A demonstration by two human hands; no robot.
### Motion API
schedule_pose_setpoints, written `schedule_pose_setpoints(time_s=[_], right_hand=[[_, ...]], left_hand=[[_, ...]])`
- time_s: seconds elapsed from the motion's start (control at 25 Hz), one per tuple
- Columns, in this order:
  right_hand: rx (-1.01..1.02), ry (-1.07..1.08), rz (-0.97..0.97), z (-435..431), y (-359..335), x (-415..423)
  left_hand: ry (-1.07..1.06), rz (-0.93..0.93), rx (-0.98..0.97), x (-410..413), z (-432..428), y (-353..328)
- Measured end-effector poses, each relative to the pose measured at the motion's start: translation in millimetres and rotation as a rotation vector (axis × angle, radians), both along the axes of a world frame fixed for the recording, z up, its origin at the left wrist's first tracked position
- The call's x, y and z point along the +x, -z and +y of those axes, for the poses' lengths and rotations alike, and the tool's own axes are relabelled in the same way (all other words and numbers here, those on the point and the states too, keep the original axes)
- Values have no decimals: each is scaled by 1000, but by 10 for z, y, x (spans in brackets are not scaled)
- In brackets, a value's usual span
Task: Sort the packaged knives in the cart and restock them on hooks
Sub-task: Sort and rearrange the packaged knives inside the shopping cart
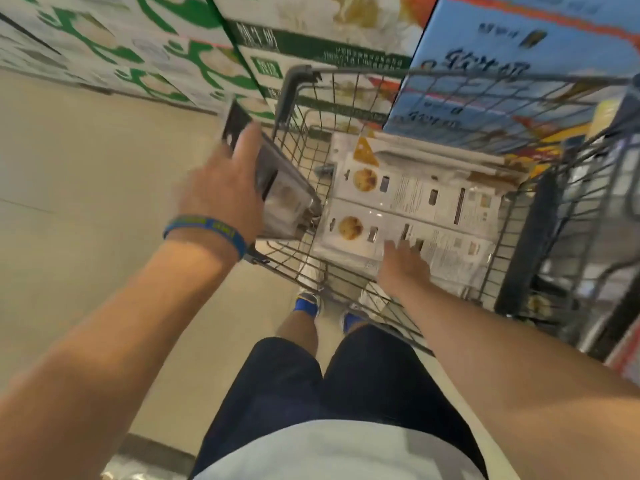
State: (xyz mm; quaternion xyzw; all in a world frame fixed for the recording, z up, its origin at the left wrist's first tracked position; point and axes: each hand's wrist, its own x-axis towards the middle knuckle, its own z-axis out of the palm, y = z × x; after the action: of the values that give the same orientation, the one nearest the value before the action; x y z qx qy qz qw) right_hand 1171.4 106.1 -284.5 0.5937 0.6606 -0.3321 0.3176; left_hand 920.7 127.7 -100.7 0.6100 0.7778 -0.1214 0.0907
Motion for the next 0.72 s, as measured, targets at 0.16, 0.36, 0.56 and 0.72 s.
schedule_pose_setpoints(time_s=[0.16, 0.36, 0.56, 0.72], right_hand=[[60, -83, 13, 91, 430, -117], [148, -180, -114, 29, 922, -201], [138, -200, -119, 108, 907, -218], [214, 59, -13, 177, 678, -344]], left_hand=[[176, 98, -68, -171, 190, 31], [275, 342, -221, -181, 104, 110], [597, 502, -576, 14, 635, 179], [899, 679, -624, 175, 1011, 217]])
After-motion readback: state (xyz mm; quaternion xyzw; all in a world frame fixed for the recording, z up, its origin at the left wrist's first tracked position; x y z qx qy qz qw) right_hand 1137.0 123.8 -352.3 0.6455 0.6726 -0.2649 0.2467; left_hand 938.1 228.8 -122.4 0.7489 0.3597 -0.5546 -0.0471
